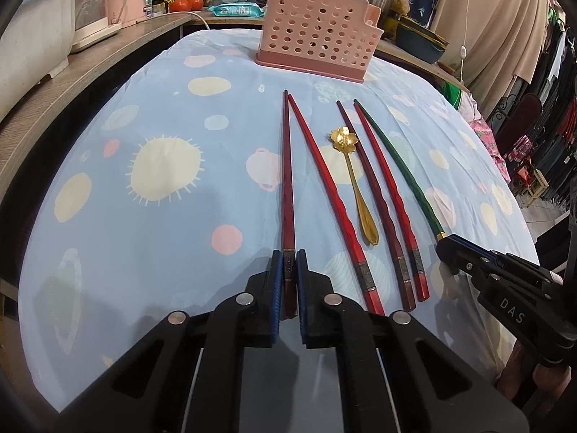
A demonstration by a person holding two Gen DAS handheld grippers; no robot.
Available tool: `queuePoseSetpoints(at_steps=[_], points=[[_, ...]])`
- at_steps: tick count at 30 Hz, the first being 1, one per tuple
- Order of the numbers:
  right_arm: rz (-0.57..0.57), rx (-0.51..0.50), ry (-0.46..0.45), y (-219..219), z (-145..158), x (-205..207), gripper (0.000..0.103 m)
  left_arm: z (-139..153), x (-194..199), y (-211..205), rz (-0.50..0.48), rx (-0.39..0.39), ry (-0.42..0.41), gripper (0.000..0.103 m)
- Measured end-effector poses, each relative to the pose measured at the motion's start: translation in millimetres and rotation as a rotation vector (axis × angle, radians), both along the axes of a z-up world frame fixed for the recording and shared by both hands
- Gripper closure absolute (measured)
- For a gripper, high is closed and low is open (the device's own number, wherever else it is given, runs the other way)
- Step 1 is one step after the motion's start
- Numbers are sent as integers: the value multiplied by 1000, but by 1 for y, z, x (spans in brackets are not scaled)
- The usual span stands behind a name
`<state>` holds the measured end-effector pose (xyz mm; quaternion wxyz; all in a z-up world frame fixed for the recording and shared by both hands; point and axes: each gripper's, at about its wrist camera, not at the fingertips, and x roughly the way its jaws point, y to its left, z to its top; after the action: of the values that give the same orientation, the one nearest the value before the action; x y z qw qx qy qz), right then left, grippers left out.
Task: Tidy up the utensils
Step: 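Grasp the green chopstick with the right tool while the left tool grasps a dark red chopstick, then carry both chopsticks into the pink holder while both tools open to drop them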
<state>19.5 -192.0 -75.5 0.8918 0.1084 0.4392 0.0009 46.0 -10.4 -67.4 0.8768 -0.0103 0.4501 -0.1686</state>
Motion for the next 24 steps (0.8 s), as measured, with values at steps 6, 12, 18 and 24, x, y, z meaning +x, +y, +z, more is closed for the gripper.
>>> queuePoseSetpoints(at_steps=[6, 12, 18, 24], points=[[-25, 12, -22, -10, 9, -3, 96, 16, 1, 8, 17, -31, -32, 96], [-56, 34, -71, -24, 30, -1, 96, 42, 8, 17, 42, -61, -87, 96], [-83, 43, -159, -38, 66, 4, 96, 70, 22, 23, 59, -89, -151, 96], [-103, 51, -247, -52, 102, 13, 96, 106, 38, 26, 73, -110, -233, 96]])
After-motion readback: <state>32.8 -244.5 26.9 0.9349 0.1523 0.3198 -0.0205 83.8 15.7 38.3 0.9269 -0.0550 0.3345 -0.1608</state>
